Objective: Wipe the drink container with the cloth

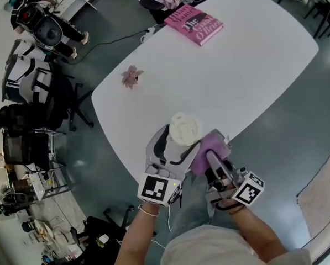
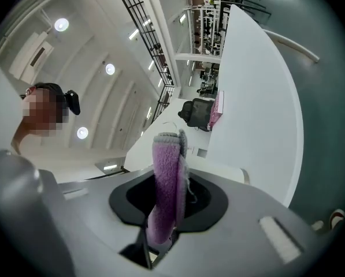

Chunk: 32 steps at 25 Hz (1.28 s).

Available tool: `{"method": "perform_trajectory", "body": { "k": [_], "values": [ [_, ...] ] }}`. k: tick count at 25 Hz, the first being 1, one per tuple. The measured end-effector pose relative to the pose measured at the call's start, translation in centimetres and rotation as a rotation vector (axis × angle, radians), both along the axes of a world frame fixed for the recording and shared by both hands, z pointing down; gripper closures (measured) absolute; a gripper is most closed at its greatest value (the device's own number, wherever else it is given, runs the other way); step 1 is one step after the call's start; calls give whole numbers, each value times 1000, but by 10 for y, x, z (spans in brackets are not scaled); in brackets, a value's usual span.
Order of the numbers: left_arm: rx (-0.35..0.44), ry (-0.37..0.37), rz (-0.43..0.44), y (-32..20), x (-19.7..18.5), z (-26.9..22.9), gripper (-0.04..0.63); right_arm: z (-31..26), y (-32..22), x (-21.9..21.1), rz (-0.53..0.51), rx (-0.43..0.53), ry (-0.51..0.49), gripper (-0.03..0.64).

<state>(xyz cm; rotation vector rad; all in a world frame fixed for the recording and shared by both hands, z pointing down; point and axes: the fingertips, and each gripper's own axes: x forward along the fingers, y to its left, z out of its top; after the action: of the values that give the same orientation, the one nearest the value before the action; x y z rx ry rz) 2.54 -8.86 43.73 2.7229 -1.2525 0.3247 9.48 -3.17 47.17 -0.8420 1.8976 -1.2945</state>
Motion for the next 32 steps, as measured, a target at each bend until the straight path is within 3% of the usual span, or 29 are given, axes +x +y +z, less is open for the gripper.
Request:
{"method": "perform_trajectory", "body": {
  "k": [16,32],
  "values": [
    [-1,12,-4,-1,0,-1,218,4,-17,-9,36,-29,-6,535],
    [9,4,-3,0,0,0,218,37,-27,-9,36,-189,101,535]
  ]
}}
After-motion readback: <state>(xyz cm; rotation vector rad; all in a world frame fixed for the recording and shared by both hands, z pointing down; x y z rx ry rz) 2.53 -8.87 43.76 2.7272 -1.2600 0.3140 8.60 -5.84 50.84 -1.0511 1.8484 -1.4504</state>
